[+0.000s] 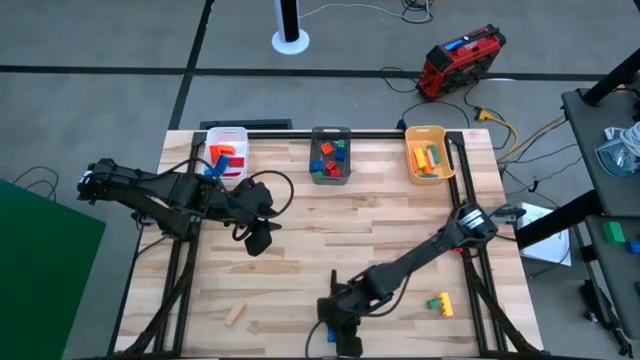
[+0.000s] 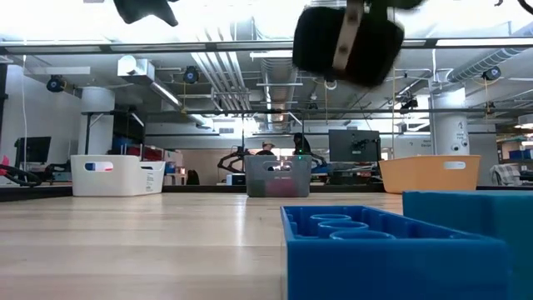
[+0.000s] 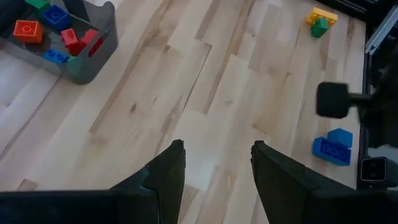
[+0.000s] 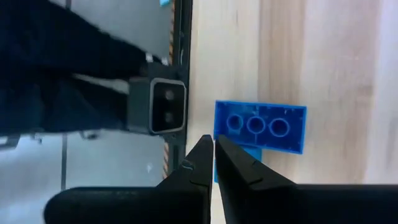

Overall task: Sort blocks by size
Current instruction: Put the big blue game piece into the white bin

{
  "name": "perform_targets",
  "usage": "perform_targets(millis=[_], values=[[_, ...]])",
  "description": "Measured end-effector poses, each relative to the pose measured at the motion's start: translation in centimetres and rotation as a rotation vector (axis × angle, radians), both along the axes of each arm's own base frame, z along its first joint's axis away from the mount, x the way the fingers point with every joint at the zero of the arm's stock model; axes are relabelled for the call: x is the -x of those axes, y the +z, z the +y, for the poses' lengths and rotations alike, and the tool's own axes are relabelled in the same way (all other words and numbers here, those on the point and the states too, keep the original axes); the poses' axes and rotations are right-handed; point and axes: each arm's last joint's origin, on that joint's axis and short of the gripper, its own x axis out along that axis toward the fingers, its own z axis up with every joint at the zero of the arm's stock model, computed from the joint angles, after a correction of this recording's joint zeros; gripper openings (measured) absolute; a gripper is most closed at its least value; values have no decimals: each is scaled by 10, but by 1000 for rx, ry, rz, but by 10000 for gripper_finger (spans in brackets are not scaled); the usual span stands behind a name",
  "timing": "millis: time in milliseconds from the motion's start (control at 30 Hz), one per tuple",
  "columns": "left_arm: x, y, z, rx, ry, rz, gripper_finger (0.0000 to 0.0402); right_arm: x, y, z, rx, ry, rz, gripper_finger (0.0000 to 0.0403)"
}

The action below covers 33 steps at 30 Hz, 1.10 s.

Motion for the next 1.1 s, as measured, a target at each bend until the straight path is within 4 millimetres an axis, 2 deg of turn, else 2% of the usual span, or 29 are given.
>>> perform_targets(millis=[133, 367, 533, 900, 1100], values=[[0, 0, 0, 4, 4, 0, 161, -7, -20, -5, 0, 50, 40, 9], [0, 0, 0, 2, 2, 0, 161, -19, -38, -22, 25, 51, 53, 9], [0, 0, 0, 2, 2, 1, 161, -22, -42, -29, 37, 52, 52, 9], [1, 0, -1, 4, -1, 3, 161, -22, -49, -28, 47, 66, 61, 9], [1, 0, -1, 3, -1, 5, 161, -23, -60, -29, 58, 65, 75, 9]])
